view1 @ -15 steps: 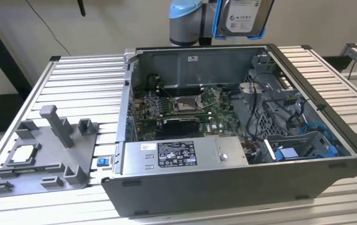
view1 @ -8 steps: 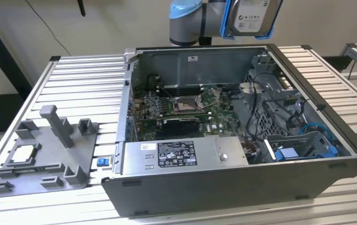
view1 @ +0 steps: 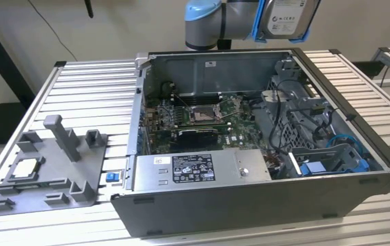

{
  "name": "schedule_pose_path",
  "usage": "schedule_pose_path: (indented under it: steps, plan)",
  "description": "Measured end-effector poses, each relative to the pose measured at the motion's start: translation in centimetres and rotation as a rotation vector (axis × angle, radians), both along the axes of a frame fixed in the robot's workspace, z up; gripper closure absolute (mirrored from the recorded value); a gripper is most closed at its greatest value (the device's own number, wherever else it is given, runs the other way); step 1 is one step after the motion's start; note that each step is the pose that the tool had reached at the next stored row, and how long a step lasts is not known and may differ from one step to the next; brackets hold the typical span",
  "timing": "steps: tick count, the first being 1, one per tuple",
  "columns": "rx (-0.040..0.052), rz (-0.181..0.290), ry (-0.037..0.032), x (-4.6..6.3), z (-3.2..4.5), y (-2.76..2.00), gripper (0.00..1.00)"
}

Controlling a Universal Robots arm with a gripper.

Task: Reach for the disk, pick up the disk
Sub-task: 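Pick up the disk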

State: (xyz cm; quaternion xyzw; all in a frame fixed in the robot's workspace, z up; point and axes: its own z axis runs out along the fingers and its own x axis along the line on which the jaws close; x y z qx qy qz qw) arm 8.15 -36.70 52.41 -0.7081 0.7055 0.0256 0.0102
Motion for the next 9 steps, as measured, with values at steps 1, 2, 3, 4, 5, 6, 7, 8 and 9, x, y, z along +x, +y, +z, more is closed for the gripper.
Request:
schedule_pose_path:
  steps: [1, 2, 3, 4, 5, 6, 7, 8, 9]
  plan:
    - [0.0000, 0.000, 0.0000, 0.2, 0.00, 0.00, 1.00]
    - [0.0000, 0.000, 0.0001, 0.5, 0.00, 0.00, 1.00]
    - [0.0001, 0.000, 0.0001, 0.7, 0.00, 0.00, 1.00]
    - [0.0000, 0.000, 0.0001, 0.9, 0.00, 0.00, 1.00]
    - [0.0000, 0.000, 0.0001, 1.1, 0.00, 0.00, 1.00]
    - [0.0000, 0.000, 0.0001, 1.4, 0.00, 0.00, 1.00]
    - [0.0001, 0.000, 0.0001, 1.6, 0.00, 0.00, 1.00]
    - [0.0001, 0.000, 0.0001, 1.7, 0.00, 0.00, 1.00]
    - [0.0001, 0.000, 0.0001, 1.9, -0.01, 0.00, 1.00]
